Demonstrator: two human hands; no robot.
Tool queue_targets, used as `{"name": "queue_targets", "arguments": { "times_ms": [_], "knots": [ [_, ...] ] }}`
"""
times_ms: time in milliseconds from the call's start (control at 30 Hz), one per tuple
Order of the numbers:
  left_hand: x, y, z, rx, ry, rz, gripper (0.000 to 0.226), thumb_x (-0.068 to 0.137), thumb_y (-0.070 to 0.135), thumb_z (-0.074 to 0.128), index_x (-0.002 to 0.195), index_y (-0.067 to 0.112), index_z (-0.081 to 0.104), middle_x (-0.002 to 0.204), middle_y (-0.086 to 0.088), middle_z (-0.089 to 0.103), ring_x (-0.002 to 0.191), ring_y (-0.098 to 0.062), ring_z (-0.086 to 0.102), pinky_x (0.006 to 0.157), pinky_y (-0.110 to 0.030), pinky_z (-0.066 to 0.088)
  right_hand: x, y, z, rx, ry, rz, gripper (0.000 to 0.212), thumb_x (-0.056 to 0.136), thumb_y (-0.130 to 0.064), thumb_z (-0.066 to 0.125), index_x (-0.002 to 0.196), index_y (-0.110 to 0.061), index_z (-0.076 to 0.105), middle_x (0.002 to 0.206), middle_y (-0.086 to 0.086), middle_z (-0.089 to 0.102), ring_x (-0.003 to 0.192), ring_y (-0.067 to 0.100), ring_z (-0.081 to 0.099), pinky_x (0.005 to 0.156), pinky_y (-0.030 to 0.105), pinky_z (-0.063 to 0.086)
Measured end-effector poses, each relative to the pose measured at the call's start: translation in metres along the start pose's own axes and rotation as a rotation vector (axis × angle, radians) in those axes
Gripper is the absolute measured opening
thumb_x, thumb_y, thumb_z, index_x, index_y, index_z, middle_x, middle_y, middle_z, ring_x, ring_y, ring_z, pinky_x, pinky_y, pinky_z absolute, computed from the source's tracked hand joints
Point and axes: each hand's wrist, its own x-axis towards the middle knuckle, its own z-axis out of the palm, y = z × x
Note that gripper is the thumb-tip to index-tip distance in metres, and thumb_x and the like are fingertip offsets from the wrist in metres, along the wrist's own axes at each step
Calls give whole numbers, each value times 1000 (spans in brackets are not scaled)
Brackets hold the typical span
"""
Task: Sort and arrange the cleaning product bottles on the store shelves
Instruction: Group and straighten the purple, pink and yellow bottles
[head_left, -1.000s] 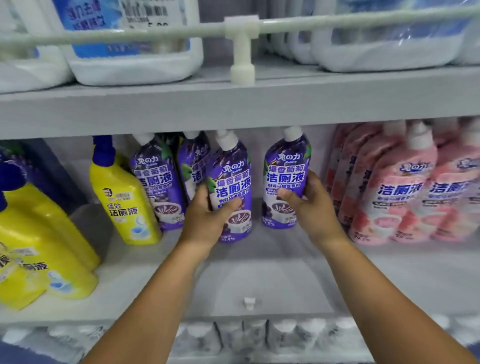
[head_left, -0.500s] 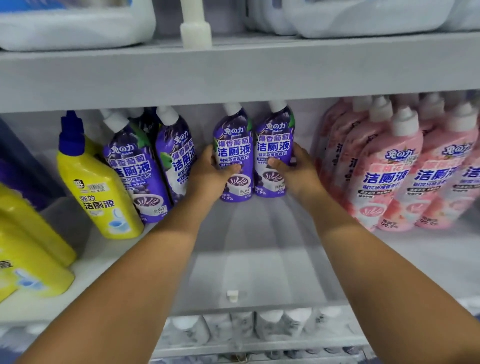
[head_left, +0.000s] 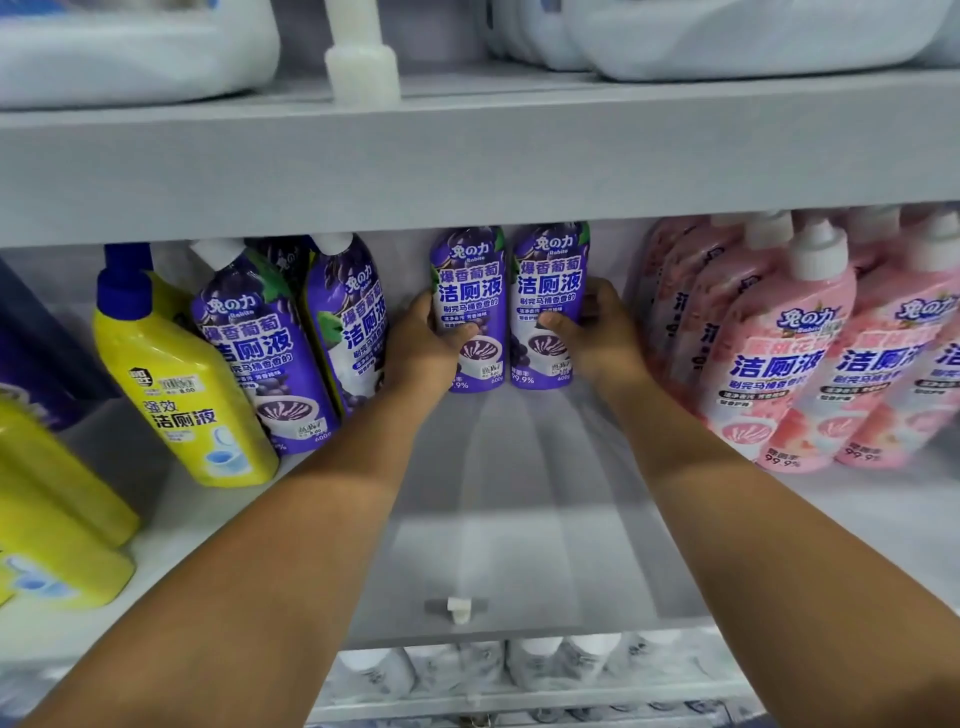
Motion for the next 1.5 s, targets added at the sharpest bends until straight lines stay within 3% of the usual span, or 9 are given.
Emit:
{"name": "queue_targets", "arguments": {
  "times_ms": [200,367,633,733,900,1100,1233,1333,1500],
  "knots": [
    [-19,17,0,-15,-28,15,31,87,3,70,115,16,68,96,10,78,89,-6,75,84,-37,61,0,4,2,-61,21,-67,32,80,-19,82,106,-18,64,95,-9,73,80,-1,71,73,32,60],
    [-94,34,-41,10,221,67,20,93,15,71,108,27,65,97,19,67,88,6,67,76,-13,50,-36,-12,12,-78,356,-278,37,82,-31,81,104,-18,54,97,6,60,80,21,63,74,39,53],
    [-113,56,-137,234,608,389,42,87,25,68,125,9,62,124,-8,58,116,-13,54,105,-22,43,-79,-94,100,208,-207,-201,35,90,-18,76,121,-17,59,115,1,64,87,-3,62,78,16,50],
    [-92,69,-144,261,572,399,55,86,29,65,134,4,56,133,-11,58,126,-19,52,112,-24,38,-73,-109,121,110,-351,-219,56,88,-30,79,137,-23,51,135,-2,56,113,6,59,92,18,48],
    [-62,76,-144,404,512,245,83,77,50,52,140,-4,46,127,-23,62,120,-43,58,102,-51,46,-65,-119,136,52,-469,-244,55,89,-29,77,136,-26,50,116,-23,61,100,-18,60,81,7,49],
    [-60,70,-157,638,459,278,68,81,38,55,137,-1,52,120,-21,65,114,-42,60,96,-45,45,-70,-121,147,15,-362,-221,59,81,-29,79,133,-28,52,119,-7,66,109,5,64,97,32,55],
    [-76,56,-164,561,346,351,53,85,38,74,121,1,60,115,-19,61,110,-37,57,91,-40,46,-83,-111,140,-10,-242,-294,58,78,-43,80,126,-38,48,128,-6,57,119,8,57,102,29,48],
    [-81,48,-165,534,227,347,61,87,29,77,136,4,52,130,-17,58,124,-35,54,98,-32,43,-90,-109,126,34,-305,-224,62,80,-42,82,127,-49,42,129,-20,59,118,-3,57,96,15,46],
    [-92,48,-167,462,200,317,67,85,19,80,144,12,48,139,-8,58,123,-21,55,89,-10,36,-89,-93,106,82,-431,-112,60,80,-30,85,130,-35,54,120,-14,72,111,2,67,102,36,54]
  ]
}}
